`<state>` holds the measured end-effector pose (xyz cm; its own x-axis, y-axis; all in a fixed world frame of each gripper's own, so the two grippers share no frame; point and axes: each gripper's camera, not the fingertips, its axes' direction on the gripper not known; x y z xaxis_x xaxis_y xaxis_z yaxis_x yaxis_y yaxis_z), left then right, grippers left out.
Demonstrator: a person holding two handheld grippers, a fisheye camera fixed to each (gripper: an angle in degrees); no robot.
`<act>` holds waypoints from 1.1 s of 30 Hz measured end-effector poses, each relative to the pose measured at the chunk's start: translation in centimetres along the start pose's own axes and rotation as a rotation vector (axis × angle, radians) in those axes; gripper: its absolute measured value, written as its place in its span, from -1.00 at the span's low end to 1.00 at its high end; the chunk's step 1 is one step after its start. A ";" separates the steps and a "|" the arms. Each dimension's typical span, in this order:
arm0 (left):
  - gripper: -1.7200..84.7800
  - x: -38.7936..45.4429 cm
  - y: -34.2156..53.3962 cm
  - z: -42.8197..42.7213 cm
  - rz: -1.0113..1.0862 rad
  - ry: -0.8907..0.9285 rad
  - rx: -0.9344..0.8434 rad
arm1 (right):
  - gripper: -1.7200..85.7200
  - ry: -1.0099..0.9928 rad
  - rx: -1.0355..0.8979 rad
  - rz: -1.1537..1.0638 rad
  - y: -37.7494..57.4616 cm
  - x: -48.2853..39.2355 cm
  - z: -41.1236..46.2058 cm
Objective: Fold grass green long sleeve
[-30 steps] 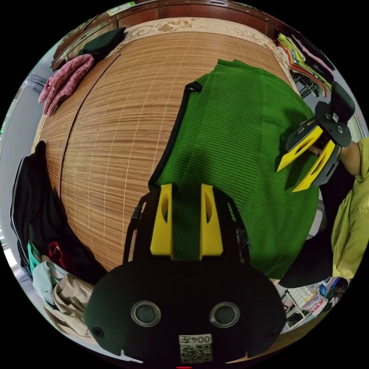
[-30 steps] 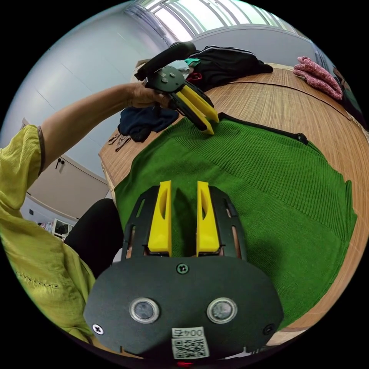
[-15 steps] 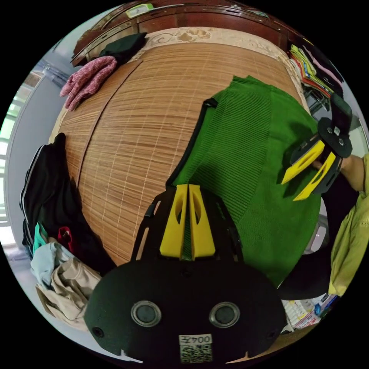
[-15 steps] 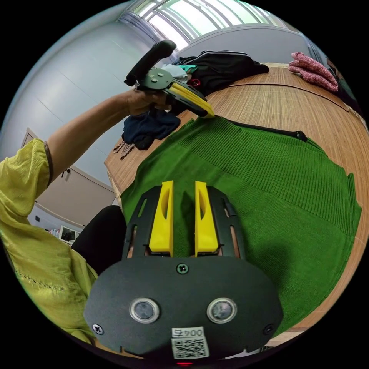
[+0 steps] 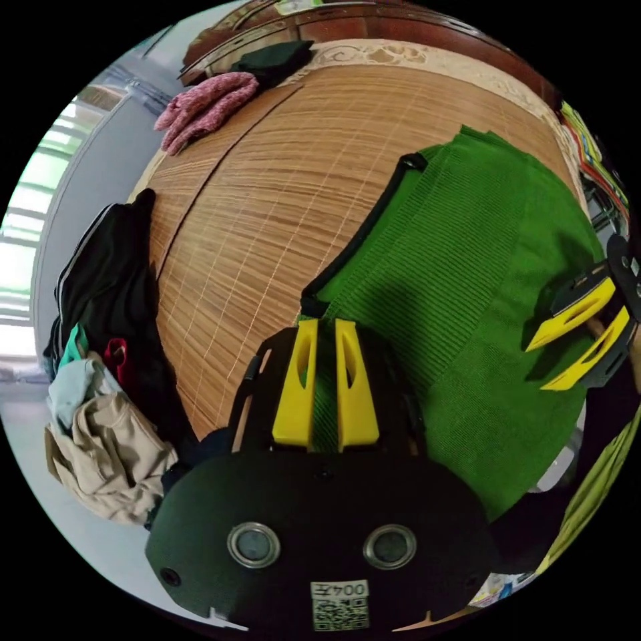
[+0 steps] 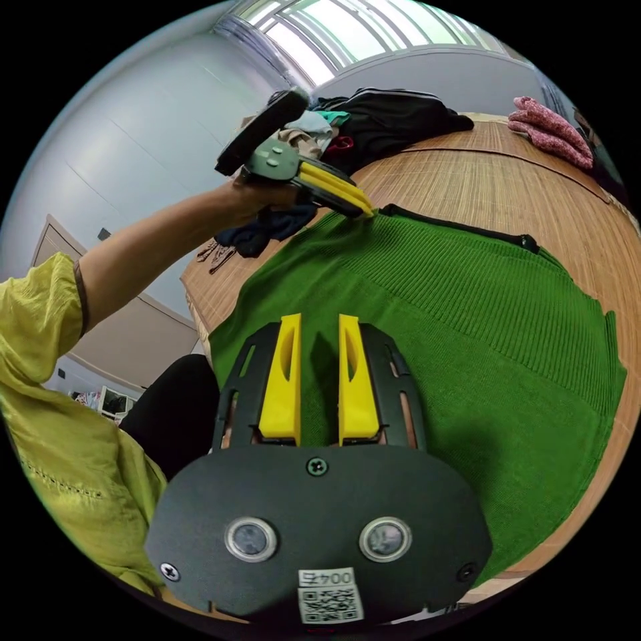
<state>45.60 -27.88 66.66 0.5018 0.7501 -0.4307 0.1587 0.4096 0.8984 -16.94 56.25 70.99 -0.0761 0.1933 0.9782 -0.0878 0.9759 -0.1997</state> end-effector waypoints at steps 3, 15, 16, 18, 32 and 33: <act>-0.94 0.8 3.2 -2.4 -0.097 -0.021 0.028 | -0.75 0.001 0.022 -0.003 -0.7 -0.4 -0.8; -0.93 6.1 7.2 -1.8 -0.140 -0.293 0.095 | -0.78 0.251 -0.035 0.044 -7.8 1.6 -5.9; -0.92 5.6 6.7 -1.6 -0.122 -0.219 0.120 | -0.78 0.290 -0.062 0.017 -9.1 1.8 -5.9; -0.91 5.3 6.2 -0.9 -0.073 -0.096 0.122 | -0.78 0.355 -0.115 -0.029 -10.9 2.2 -5.8; -0.82 10.8 4.0 7.9 0.106 0.096 0.125 | -0.78 0.454 -0.492 -0.271 -17.9 2.5 0.7; -0.85 11.6 3.9 8.4 0.113 0.096 0.132 | -0.78 0.450 -0.503 -0.275 -18.0 2.4 0.9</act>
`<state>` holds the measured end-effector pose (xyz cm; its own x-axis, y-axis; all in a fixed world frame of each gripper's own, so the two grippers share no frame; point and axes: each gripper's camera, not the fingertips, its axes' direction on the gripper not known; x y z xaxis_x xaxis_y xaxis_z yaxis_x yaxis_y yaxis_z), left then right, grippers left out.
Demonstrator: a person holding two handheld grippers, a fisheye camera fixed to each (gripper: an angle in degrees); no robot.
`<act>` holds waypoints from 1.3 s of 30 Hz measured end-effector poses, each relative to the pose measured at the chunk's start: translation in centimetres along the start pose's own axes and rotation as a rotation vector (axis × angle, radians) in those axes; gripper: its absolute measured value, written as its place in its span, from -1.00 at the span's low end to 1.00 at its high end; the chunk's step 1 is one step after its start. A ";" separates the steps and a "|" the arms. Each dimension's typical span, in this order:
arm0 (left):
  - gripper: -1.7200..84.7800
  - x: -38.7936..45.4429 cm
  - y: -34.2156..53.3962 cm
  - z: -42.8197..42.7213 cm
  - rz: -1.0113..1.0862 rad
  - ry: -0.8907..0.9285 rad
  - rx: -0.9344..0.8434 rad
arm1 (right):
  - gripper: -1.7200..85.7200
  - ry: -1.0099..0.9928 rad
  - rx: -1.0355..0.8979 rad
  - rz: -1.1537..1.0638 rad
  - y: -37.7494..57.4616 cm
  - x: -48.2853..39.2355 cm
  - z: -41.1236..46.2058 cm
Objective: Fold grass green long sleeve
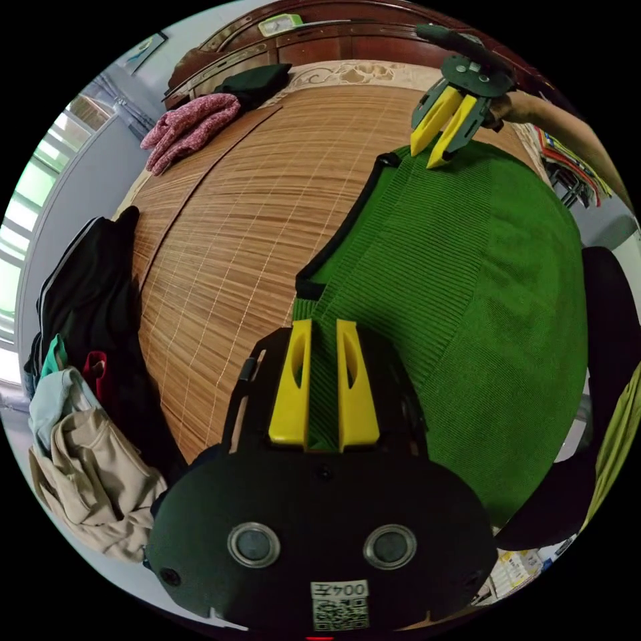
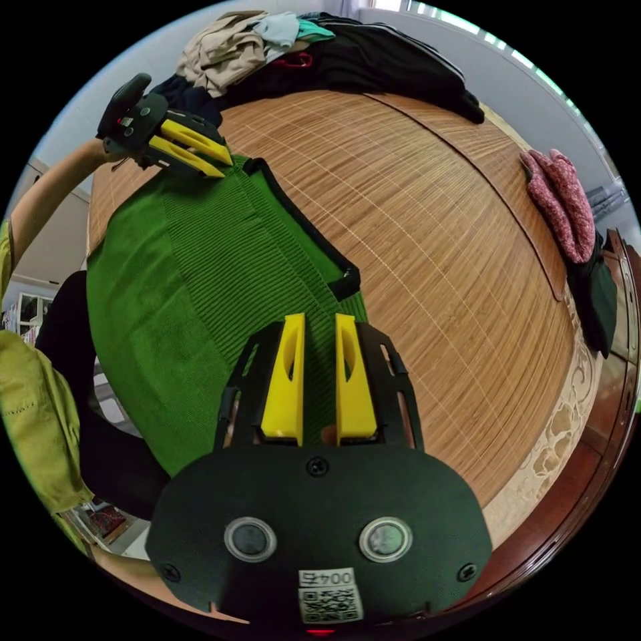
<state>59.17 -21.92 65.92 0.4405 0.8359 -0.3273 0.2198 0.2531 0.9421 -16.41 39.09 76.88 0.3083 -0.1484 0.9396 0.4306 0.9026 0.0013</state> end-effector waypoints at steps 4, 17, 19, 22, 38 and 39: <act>-0.91 2.5 0.4 1.5 0.000 -0.012 0.010 | -0.90 0.013 0.017 -0.007 -0.1 -0.9 -0.6; -0.94 10.4 4.7 2.6 -0.078 -0.182 0.138 | -0.98 0.230 0.122 0.062 3.1 -5.1 -5.5; -0.94 11.2 5.5 3.5 -0.110 -0.190 0.147 | -0.98 0.219 0.124 0.097 3.6 -4.7 -5.5; -0.94 12.2 6.6 6.5 -0.147 -0.201 0.102 | -0.98 0.180 0.117 0.171 4.3 -3.8 -4.5; -0.94 14.0 19.2 19.7 -0.525 0.120 0.154 | -0.88 -0.175 0.235 0.629 14.8 0.3 -2.9; -0.94 13.4 21.0 20.5 -0.591 0.181 0.176 | -0.89 -0.167 0.250 0.647 15.5 0.3 -3.2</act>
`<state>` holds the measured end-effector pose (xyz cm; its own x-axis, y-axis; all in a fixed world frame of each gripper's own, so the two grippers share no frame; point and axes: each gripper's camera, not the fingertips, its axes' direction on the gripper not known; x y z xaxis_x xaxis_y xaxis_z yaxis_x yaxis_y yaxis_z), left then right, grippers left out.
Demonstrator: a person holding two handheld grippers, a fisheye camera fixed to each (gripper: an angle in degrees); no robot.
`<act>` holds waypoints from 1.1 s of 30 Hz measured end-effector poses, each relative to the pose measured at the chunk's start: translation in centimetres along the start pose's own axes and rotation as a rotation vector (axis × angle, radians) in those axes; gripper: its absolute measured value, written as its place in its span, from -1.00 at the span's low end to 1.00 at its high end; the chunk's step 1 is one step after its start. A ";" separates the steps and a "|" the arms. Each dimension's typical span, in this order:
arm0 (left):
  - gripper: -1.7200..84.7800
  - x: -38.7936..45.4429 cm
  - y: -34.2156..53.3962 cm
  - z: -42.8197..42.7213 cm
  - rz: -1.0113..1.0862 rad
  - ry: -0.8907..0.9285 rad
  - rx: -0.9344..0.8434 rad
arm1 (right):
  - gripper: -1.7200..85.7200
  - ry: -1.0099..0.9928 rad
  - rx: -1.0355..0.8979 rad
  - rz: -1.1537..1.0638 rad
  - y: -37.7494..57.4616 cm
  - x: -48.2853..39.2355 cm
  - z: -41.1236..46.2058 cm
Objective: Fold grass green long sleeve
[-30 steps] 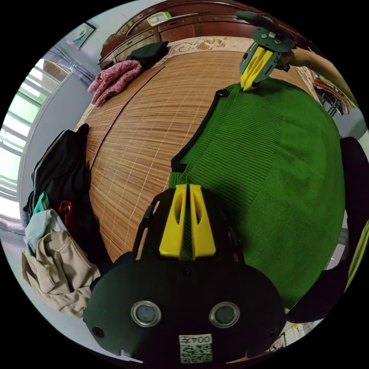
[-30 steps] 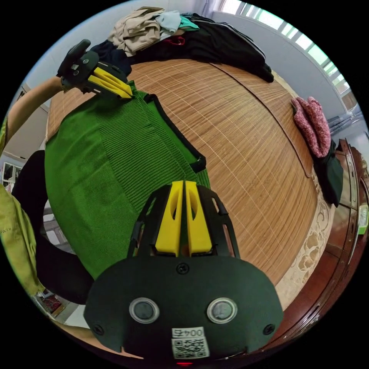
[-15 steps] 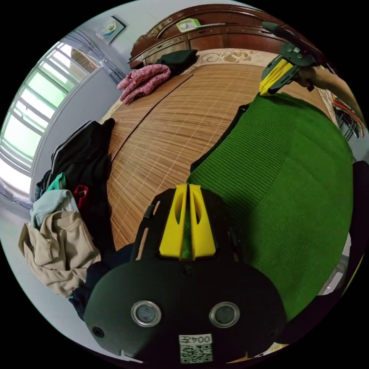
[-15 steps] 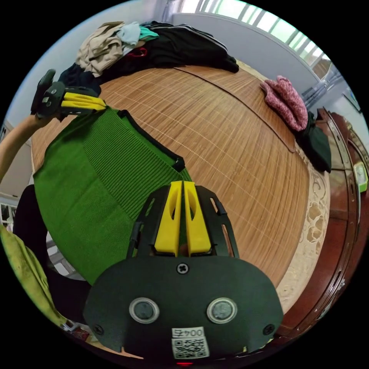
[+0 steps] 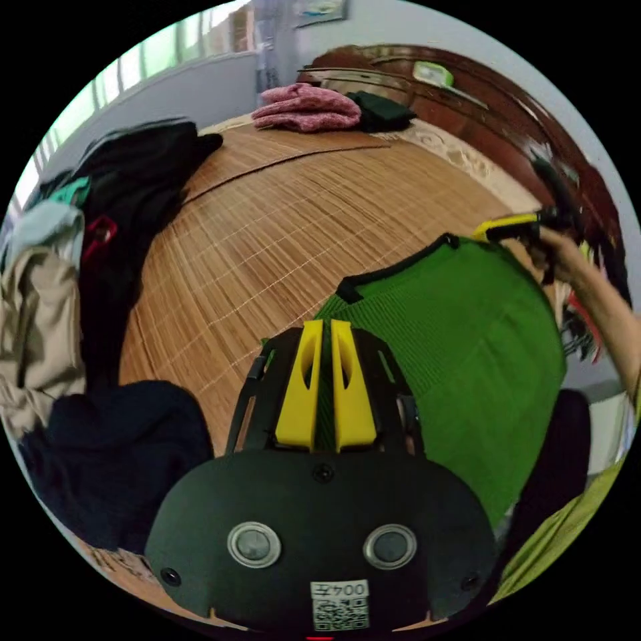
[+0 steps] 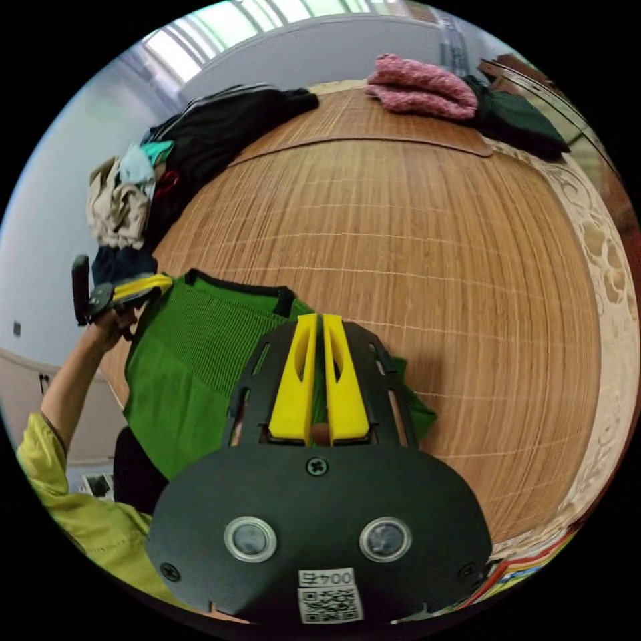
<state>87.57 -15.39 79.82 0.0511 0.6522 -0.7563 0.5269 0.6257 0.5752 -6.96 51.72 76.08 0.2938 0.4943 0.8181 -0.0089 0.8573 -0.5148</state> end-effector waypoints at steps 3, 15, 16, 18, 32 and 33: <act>-0.95 -3.3 3.4 0.4 -0.132 0.094 0.061 | -0.89 0.014 0.061 -0.002 2.6 0.4 -2.1; -0.96 1.9 15.8 2.7 0.100 -0.028 -0.079 | -0.97 0.135 -0.053 -0.052 14.4 -0.6 -1.2; -0.95 2.4 17.5 2.1 0.103 -0.048 -0.067 | -0.98 0.115 -0.023 -0.032 15.7 -0.6 -2.2; -0.95 2.7 20.8 -0.3 0.093 -0.040 0.004 | -0.98 0.066 0.066 -0.026 18.0 -1.0 -4.5; -0.79 6.8 55.9 -6.1 0.069 -0.061 0.132 | -0.76 -0.209 0.266 0.116 47.3 -1.1 -11.6; -0.78 6.8 56.6 -6.0 0.060 -0.064 0.133 | -0.74 -0.211 0.290 0.119 48.5 -1.0 -11.9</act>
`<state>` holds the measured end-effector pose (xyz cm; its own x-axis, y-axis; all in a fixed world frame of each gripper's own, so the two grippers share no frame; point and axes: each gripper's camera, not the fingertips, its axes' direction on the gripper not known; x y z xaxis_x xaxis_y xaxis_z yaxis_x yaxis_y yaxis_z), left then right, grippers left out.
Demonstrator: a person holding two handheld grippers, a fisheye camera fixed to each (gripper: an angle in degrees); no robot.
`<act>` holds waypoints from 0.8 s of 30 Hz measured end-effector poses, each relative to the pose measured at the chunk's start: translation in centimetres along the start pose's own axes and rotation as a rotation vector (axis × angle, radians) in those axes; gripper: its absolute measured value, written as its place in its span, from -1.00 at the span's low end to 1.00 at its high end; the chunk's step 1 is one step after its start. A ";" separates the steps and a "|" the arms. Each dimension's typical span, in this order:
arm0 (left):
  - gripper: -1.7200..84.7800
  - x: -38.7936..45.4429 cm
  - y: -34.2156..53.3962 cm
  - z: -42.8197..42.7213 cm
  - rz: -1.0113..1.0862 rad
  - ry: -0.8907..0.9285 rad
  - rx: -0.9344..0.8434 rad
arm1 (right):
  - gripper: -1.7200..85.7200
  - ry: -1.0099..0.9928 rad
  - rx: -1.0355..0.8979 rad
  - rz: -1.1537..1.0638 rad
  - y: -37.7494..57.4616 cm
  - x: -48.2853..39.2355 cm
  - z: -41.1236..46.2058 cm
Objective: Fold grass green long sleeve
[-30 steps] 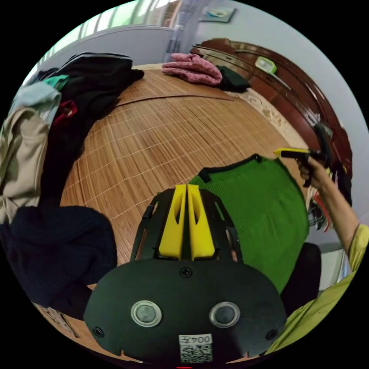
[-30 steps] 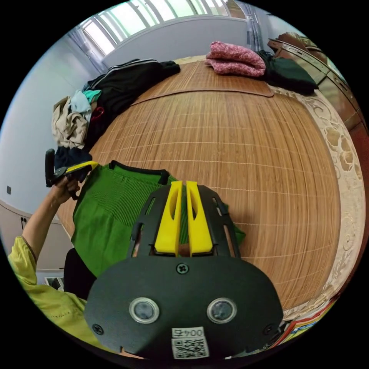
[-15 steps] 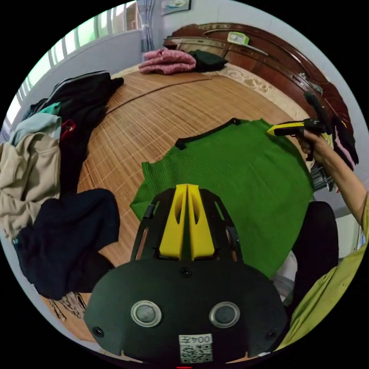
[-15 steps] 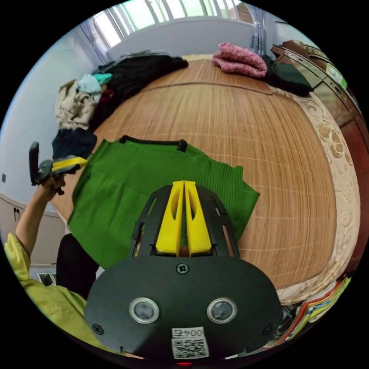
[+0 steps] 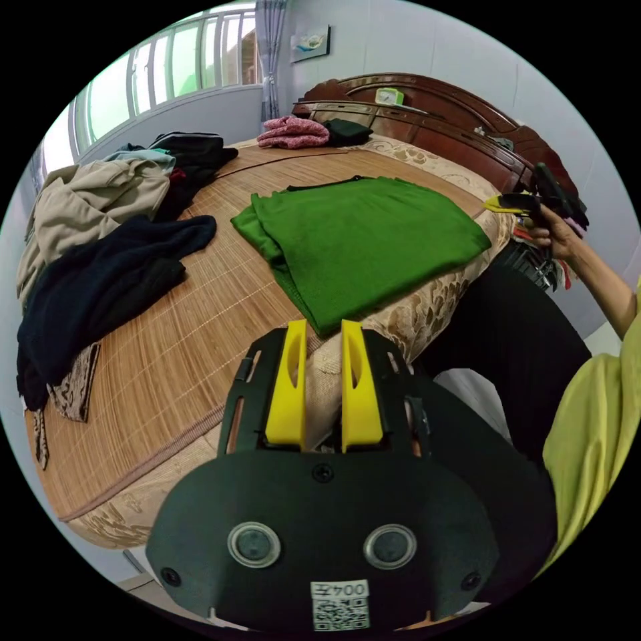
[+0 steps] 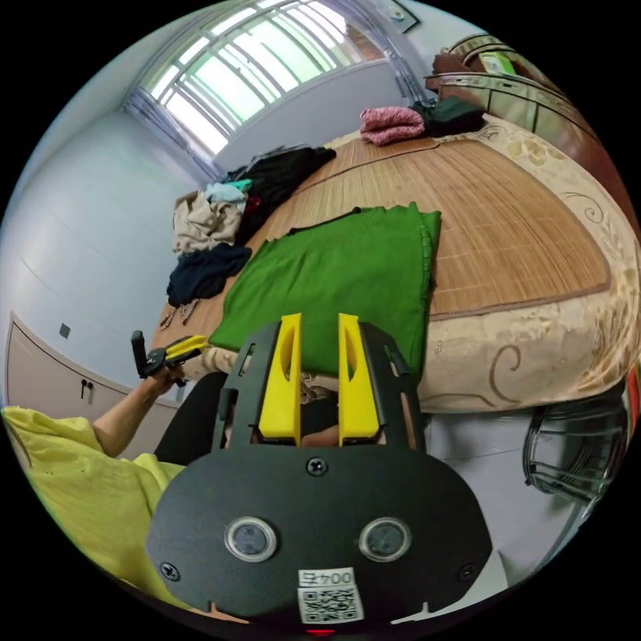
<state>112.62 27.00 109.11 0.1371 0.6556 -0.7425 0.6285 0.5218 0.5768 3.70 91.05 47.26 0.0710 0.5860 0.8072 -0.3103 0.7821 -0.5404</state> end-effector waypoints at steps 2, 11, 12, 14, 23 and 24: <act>-0.78 -0.2 0.7 -0.3 -0.004 0.010 0.024 | -0.71 0.043 0.046 -0.027 3.6 0.5 -2.3; -0.80 -2.3 3.3 -0.1 -0.016 0.037 -0.064 | -0.74 0.238 0.087 -0.150 13.4 3.8 -2.9; -0.80 -2.4 3.4 -0.5 -0.019 0.038 -0.068 | -0.75 0.246 0.068 -0.157 13.7 4.1 -2.6; -0.79 -2.5 3.4 -1.3 -0.009 0.033 -0.074 | -0.75 0.241 0.040 -0.161 14.7 5.5 -1.6; -0.76 -4.2 2.7 -5.2 0.031 0.039 -0.132 | -0.74 0.189 -0.018 -0.264 16.0 8.4 -0.8; -0.76 -4.4 2.5 -5.9 0.040 0.033 -0.139 | -0.74 0.194 -0.027 -0.277 16.0 8.4 -0.6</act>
<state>109.05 28.59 115.82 0.1331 0.6939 -0.7076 0.5103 0.5641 0.6491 -0.08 108.64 45.22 0.3291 0.3778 0.8654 -0.2287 0.9211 -0.3152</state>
